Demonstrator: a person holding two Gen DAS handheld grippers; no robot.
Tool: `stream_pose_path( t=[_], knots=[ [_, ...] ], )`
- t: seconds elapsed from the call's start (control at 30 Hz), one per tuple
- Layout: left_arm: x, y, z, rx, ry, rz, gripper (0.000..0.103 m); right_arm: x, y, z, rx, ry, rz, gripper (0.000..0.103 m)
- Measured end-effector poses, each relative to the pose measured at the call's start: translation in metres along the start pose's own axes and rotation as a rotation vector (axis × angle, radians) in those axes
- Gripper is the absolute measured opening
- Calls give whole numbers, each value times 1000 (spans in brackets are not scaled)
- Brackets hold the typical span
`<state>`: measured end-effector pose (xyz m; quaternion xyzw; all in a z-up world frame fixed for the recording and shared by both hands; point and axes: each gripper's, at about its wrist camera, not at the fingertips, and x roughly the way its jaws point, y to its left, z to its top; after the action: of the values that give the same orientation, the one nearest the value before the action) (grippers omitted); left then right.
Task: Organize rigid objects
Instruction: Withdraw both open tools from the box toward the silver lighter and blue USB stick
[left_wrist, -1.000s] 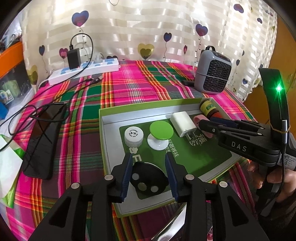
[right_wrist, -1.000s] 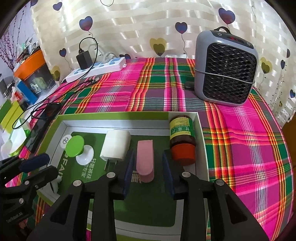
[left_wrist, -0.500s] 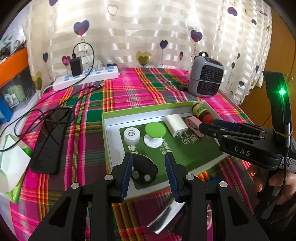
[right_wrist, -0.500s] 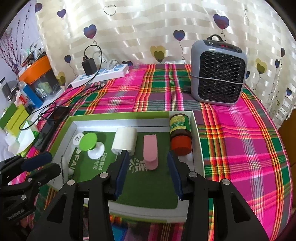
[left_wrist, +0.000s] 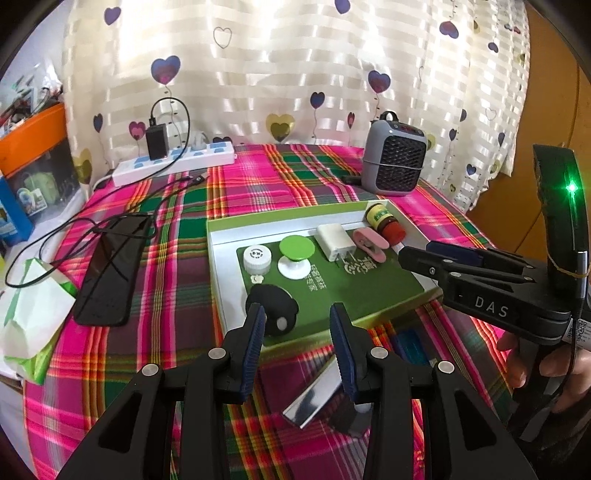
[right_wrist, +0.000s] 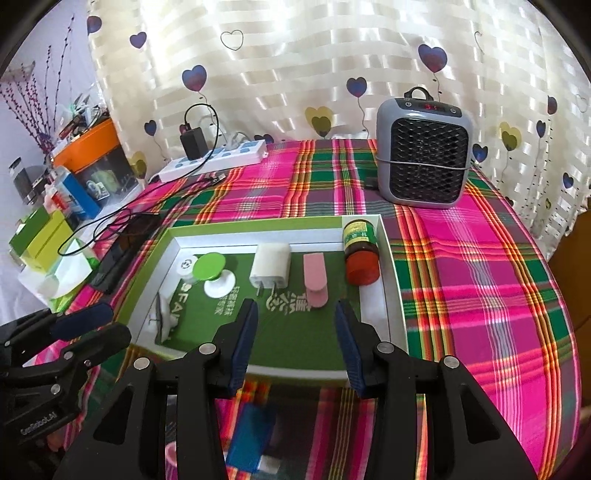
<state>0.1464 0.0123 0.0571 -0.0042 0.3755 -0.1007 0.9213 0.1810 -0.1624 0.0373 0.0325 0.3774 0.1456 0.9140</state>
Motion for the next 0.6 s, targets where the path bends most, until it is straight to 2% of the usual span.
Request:
stream_pose_path(
  t=[0.4, 0.6],
  knots=[
    [-20, 10, -28, -27, -7, -26, 36, -24, 9, -25, -7, -20, 13, 44],
    [-19, 17, -45, -41, 14, -37, 36, -24, 12, -41, -10, 5, 1, 44]
  ],
)
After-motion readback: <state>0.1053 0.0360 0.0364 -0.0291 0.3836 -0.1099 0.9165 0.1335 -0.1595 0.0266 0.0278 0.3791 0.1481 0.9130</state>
